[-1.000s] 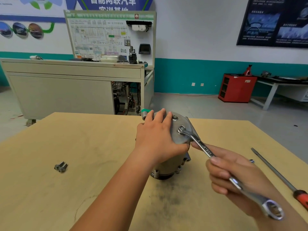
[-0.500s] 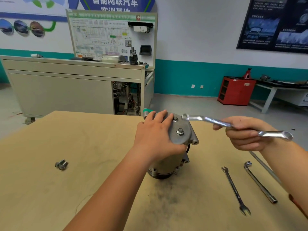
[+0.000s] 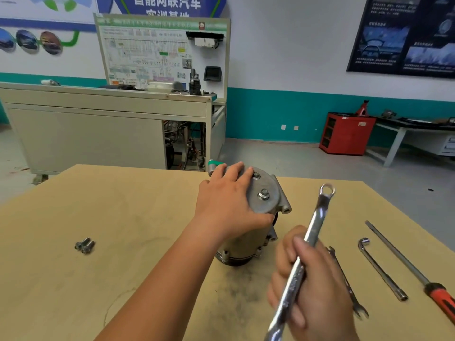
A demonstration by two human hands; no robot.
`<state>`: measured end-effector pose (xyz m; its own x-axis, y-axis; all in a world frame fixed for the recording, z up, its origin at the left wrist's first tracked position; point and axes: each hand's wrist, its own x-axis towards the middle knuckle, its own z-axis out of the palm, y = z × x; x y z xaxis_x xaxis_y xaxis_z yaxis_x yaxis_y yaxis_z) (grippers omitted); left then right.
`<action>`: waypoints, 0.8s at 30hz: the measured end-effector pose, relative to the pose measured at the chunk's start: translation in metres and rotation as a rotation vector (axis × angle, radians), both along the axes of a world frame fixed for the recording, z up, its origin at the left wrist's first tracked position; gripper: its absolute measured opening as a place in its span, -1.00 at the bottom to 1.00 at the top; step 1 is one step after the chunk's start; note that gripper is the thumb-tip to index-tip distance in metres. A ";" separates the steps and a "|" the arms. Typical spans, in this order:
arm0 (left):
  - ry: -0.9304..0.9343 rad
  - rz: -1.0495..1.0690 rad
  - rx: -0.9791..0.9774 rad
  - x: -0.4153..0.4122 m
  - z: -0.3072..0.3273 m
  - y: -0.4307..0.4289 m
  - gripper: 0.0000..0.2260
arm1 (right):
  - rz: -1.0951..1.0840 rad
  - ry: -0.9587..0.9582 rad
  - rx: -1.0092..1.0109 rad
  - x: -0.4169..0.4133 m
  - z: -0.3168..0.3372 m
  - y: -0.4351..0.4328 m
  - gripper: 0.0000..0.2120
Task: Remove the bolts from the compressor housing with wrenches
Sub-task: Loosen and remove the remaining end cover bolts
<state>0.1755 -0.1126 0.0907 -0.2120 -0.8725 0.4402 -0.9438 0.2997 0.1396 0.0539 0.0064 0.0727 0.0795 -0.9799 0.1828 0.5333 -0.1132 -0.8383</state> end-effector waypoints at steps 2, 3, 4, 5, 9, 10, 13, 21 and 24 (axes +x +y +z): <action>-0.001 0.000 0.013 0.001 0.000 0.000 -0.06 | 0.078 0.009 0.030 0.011 0.004 -0.005 -0.74; -0.004 -0.001 0.018 0.001 -0.001 -0.001 -0.07 | 0.113 0.041 0.044 0.015 0.006 -0.009 -0.73; -0.019 0.002 0.014 0.002 -0.001 -0.003 -0.10 | 0.143 0.074 0.055 0.018 0.009 -0.013 -0.72; -0.040 0.009 -0.001 0.003 -0.002 -0.005 -0.15 | 0.169 0.098 0.068 0.020 0.012 -0.017 -0.73; -0.092 0.035 -0.028 0.006 -0.006 -0.009 -0.19 | 0.194 0.127 0.137 0.028 0.018 -0.030 -0.72; -0.102 0.040 -0.029 0.007 -0.007 -0.010 -0.17 | 0.193 0.127 0.149 0.028 0.017 -0.034 -0.72; -0.104 0.037 -0.035 0.008 -0.007 -0.010 -0.20 | 0.192 0.120 0.181 0.029 0.014 -0.040 -0.67; -0.069 0.031 -0.021 0.003 -0.006 -0.011 -0.23 | 0.234 0.115 0.170 0.028 0.013 -0.041 -0.70; -0.053 0.024 -0.030 0.005 -0.007 -0.007 -0.15 | 0.262 0.233 0.106 0.018 0.011 -0.040 -0.73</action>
<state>0.1807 -0.1199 0.0834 -0.2150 -0.8640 0.4553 -0.9566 0.2803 0.0802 0.0718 -0.0334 0.0834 0.3576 -0.9335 0.0283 0.3256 0.0962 -0.9406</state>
